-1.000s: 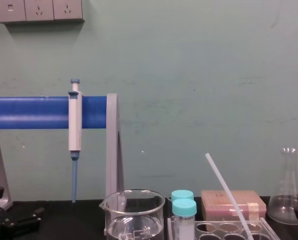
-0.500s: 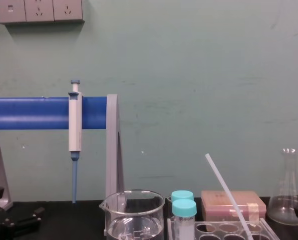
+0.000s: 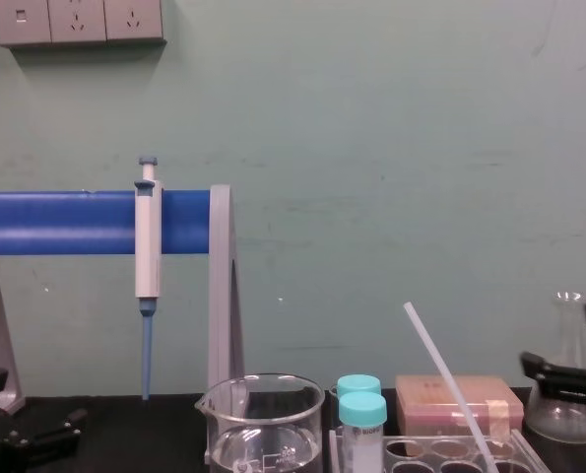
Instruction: Pick up the stirring rod with one hand, then place it down.
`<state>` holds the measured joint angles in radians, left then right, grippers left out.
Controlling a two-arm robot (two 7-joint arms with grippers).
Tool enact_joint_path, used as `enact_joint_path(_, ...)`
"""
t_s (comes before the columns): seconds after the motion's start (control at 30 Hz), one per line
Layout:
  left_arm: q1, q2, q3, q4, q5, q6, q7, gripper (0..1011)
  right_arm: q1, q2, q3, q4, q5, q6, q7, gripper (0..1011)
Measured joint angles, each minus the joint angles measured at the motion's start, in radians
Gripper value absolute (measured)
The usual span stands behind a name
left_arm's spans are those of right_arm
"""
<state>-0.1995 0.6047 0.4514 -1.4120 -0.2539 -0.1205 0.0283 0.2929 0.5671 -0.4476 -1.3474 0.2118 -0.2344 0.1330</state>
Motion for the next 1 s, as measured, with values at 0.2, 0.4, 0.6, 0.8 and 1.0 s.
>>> enact_joint_path(0.2, 0.000, 0.000, 0.000, 0.000, 0.000, 0.000, 0.000, 1000, 0.055, -0.026, -0.019, 0.045, 0.001, -0.042, 0.097, 1003)
enact_joint_path(0.4, 0.000, 0.000, 0.000, 0.000, 0.000, 0.000, 0.000, 1000, 0.106, -0.055, -0.026, 0.103, 0.015, -0.064, 0.177, 1003)
enact_joint_path(0.6, 0.000, 0.000, 0.000, 0.000, 0.000, 0.000, 0.000, 1000, 0.152, -0.084, -0.028, 0.165, 0.031, -0.075, 0.244, 1003)
enact_joint_path(0.8, 0.000, 0.000, 0.000, 0.000, 0.000, 0.000, 0.000, 1000, 0.193, -0.116, -0.031, 0.228, 0.044, -0.083, 0.313, 1003)
enact_joint_path(1.0, 0.000, 0.000, 0.000, 0.000, 0.000, 0.000, 0.000, 1000, 0.237, -0.151, -0.029, 0.303, 0.063, -0.086, 0.375, 1003)
